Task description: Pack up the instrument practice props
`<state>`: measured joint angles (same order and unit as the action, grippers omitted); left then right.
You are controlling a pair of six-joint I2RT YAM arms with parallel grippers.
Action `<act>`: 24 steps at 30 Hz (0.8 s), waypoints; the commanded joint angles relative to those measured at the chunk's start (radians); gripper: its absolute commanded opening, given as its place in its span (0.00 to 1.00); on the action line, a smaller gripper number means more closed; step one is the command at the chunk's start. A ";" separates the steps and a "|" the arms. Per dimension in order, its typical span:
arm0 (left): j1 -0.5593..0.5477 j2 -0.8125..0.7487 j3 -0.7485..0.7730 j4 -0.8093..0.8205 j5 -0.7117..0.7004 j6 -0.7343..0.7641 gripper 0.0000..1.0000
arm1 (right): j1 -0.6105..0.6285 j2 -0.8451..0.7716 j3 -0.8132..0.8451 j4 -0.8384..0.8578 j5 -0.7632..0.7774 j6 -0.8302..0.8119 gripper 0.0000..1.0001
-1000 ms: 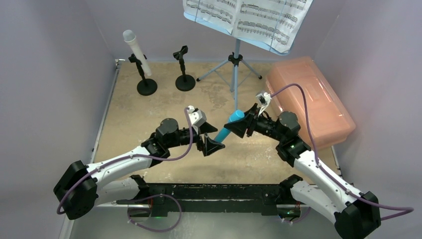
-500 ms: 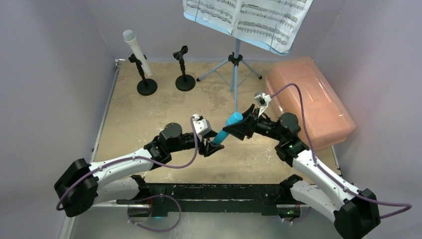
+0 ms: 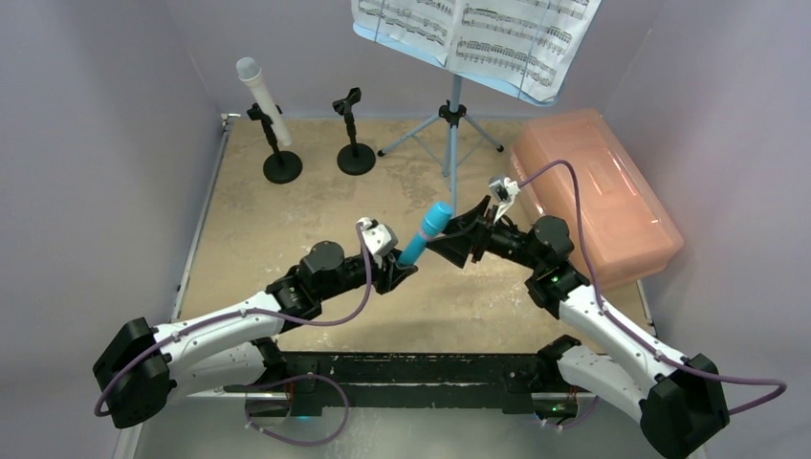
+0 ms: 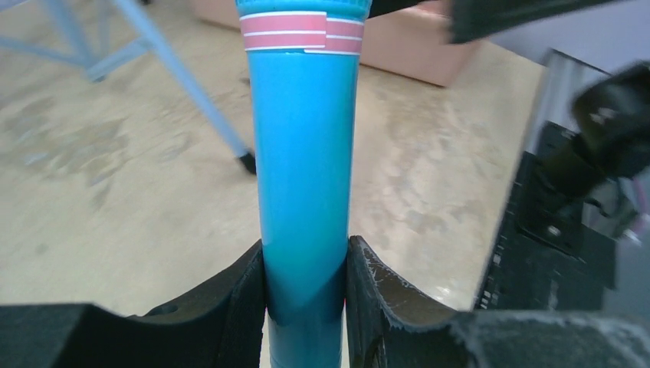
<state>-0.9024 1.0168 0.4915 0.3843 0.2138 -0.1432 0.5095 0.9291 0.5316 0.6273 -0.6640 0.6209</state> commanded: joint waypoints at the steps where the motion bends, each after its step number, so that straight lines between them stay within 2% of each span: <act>1: 0.016 -0.035 0.006 -0.098 -0.267 -0.078 0.00 | -0.004 -0.028 -0.002 0.003 0.106 -0.101 0.75; 5: 0.017 -0.011 0.026 -0.136 -0.371 -0.104 0.00 | -0.005 -0.043 0.000 -0.068 0.216 -0.179 0.90; 10: 0.038 0.060 0.106 -0.247 -0.472 -0.126 0.00 | -0.004 -0.103 -0.015 -0.169 0.368 -0.247 0.92; 15: 0.201 0.134 0.155 -0.318 -0.382 -0.171 0.00 | -0.005 -0.175 -0.050 -0.187 0.487 -0.245 0.93; 19: 0.325 0.206 0.213 -0.366 -0.397 -0.166 0.00 | 0.000 -0.194 -0.052 -0.197 0.531 -0.238 0.97; 24: 0.427 0.346 0.312 -0.376 -0.406 -0.171 0.00 | 0.034 -0.228 -0.054 -0.216 0.603 -0.244 0.98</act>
<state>-0.5301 1.2881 0.7044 0.0082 -0.1795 -0.2974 0.5224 0.7353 0.4820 0.4137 -0.1482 0.3985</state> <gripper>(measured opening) 0.350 0.974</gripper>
